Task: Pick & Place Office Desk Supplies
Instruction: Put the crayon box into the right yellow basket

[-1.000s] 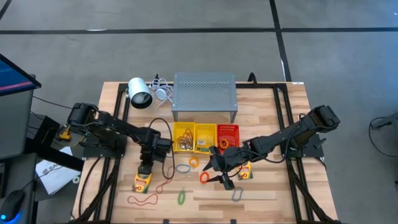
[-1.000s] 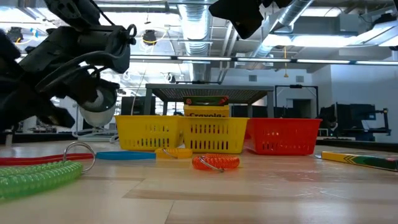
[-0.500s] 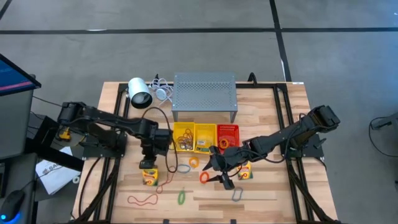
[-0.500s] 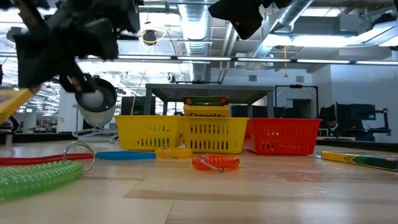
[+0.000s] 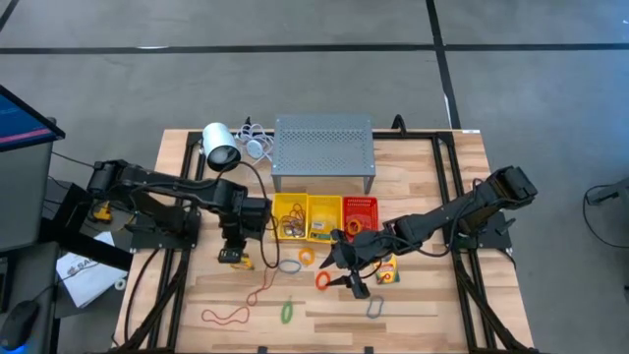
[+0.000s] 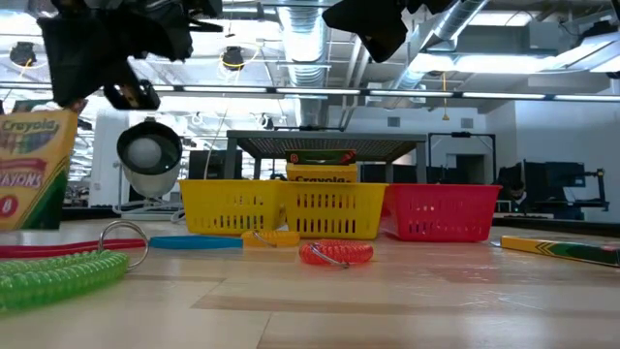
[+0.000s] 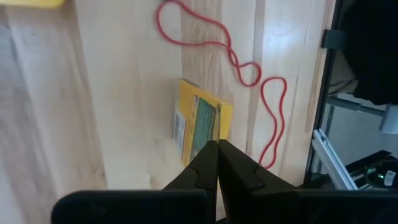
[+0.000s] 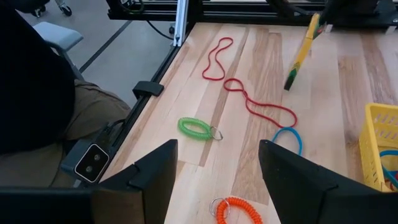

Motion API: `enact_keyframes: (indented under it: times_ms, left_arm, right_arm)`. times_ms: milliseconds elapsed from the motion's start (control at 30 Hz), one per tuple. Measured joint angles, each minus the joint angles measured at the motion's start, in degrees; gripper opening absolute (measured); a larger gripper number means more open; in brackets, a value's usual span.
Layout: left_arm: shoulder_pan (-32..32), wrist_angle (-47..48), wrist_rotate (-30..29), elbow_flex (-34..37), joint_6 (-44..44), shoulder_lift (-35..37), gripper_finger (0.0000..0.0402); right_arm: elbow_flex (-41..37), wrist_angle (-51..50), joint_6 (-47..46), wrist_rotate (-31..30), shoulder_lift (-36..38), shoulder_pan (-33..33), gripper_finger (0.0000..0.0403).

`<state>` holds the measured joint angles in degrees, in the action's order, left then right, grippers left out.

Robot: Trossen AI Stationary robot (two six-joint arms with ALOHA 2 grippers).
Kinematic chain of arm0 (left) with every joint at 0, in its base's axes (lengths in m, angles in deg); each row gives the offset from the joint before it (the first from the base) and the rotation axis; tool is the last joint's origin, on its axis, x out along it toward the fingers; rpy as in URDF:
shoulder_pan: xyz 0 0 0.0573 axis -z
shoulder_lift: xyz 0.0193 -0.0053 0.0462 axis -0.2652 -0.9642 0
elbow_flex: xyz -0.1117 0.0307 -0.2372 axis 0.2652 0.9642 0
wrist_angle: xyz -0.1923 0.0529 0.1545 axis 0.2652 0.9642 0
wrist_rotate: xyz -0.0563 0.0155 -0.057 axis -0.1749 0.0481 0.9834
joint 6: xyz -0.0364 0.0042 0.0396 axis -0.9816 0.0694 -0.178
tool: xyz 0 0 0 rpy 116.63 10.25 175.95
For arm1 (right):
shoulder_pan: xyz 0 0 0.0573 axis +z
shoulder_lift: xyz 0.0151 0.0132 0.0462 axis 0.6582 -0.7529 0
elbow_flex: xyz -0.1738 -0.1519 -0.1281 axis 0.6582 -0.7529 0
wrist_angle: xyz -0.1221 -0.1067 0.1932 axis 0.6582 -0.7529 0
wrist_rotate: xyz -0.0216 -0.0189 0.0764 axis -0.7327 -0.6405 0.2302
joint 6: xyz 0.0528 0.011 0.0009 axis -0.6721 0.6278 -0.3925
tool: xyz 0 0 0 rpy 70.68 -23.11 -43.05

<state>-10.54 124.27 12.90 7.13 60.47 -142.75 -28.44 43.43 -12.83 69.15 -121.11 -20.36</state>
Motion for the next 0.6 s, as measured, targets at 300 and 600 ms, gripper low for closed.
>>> enact_keyframes:
  times_ms: [300, 600]
  left_arm:
    - [0.9, 1.8, -1.6, -6.4, 0.2, 0.0, 0.0]
    - [1.2, 5.3, -3.0, -13.0, 1.5, 0.0, 0.0]
  right_arm:
    - [0.0, -0.1, -0.1, 0.0, 0.0, 0.0, 0.0221]
    - [0.0, -0.7, -0.1, 0.0, 0.0, 0.0, 0.0221]
